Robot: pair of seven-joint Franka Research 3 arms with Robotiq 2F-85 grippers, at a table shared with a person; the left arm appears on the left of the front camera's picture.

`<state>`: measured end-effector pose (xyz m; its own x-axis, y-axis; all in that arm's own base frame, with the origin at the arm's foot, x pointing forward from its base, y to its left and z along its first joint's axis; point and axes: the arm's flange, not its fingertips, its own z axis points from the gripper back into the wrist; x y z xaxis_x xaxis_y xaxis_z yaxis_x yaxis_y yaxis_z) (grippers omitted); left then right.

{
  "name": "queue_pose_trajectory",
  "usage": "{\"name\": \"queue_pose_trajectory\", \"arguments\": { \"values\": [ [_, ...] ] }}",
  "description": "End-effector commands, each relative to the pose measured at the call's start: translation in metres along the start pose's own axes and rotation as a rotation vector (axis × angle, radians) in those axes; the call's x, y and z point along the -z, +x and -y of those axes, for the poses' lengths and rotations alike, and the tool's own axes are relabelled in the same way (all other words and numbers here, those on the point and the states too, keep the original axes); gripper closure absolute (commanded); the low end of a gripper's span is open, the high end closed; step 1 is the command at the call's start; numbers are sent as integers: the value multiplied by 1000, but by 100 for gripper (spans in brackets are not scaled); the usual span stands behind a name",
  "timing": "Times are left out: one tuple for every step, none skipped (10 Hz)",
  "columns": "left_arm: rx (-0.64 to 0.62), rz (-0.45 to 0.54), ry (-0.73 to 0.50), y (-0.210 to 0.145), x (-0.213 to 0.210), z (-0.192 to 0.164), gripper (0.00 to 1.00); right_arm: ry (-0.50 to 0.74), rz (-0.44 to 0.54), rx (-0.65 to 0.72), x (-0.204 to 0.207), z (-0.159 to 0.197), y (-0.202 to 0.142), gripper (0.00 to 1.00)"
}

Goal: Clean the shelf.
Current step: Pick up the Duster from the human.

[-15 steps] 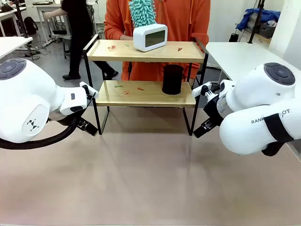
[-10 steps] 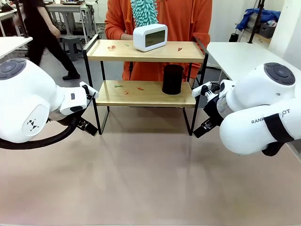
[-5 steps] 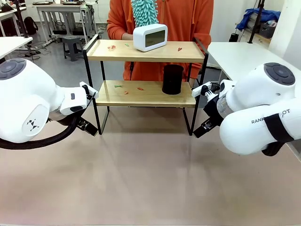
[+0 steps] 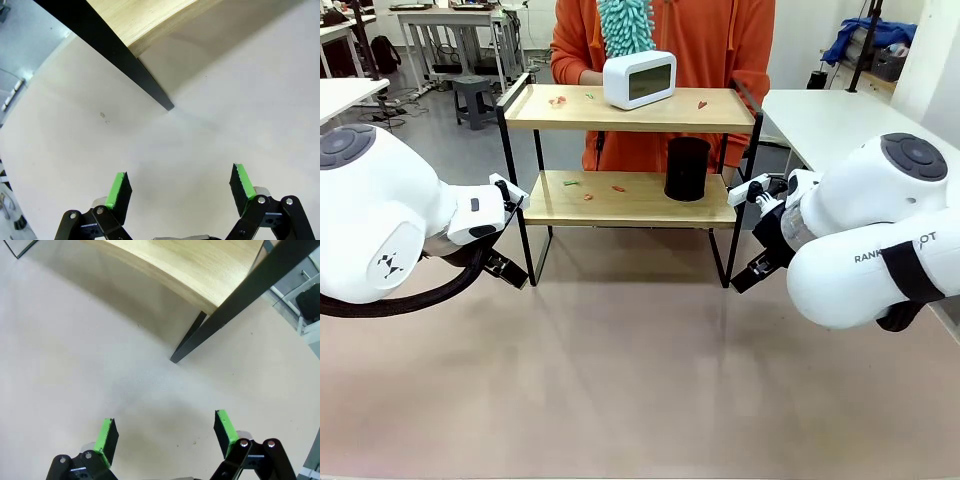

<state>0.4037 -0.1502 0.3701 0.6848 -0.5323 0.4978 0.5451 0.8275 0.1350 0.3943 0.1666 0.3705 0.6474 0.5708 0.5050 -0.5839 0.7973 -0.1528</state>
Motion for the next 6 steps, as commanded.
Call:
{"name": "queue_pose_trajectory", "arguments": {
  "values": [
    [1, 0, 0, 0, 0, 0, 0, 0, 0, 1, 0, 0, 0, 0],
    [0, 0, 0, 0, 0, 0, 0, 0, 0, 0, 0, 0, 0, 0],
    [51, 29, -143, 0, -21, -3, 0, 99, 22, -36, -20, -2, 8, 0],
    [66, 51, -307, -5, -51, -11, 0, 180, -16, -15, -55, 2, 11, 0],
    [85, 43, -426, -13, -79, -19, 0, 267, -40, 65, -91, 12, 9, 0],
    [106, 64, -625, -28, -110, -35, 0, 310, -31, 262, -134, 27, 3, 0]
  ]
}}
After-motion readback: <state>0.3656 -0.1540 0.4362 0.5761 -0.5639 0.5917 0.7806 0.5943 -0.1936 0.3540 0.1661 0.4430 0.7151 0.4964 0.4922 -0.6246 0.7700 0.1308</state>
